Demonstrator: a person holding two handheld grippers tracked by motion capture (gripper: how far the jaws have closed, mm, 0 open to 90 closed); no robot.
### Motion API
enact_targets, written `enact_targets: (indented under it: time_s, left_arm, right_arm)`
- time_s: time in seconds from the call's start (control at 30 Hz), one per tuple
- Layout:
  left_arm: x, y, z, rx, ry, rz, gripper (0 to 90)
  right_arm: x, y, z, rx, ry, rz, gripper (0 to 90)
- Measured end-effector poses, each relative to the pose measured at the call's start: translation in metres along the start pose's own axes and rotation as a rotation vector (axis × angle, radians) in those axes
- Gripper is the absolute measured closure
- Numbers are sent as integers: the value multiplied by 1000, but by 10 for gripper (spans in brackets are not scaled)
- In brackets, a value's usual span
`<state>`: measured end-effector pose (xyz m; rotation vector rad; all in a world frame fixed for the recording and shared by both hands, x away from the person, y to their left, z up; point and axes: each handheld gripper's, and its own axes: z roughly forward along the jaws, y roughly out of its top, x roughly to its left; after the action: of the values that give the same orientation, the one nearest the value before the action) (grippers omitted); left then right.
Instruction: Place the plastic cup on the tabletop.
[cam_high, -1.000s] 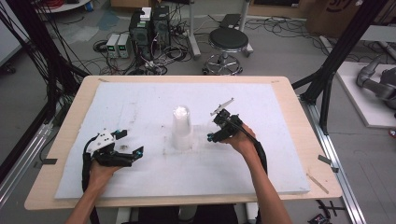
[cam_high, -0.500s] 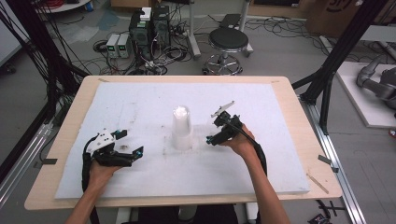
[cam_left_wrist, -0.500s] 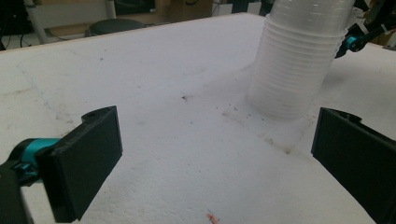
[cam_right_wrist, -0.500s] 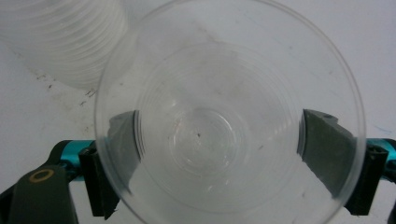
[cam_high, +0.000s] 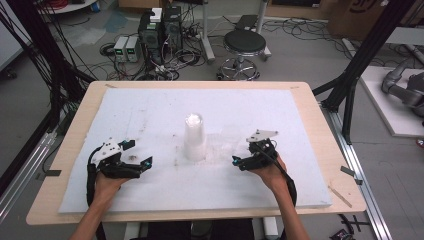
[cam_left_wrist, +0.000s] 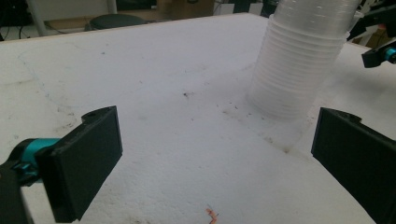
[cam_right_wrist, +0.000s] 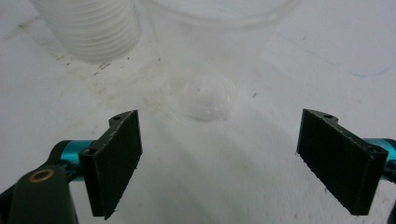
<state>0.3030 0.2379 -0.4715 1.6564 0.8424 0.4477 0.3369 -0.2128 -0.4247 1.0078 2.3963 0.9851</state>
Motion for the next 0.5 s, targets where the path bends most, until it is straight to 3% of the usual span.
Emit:
enact_targets:
  time_s: [0.3,0.5]
  left_arm:
    - [-2,-1,-3,15,-1,-14,18]
    - [-6,-2,-5,8,12,1,18]
  right_arm:
    - [0,-43,-21,-209,-59,23,142]
    - [-3,-55,-27,-277,-81,52,143]
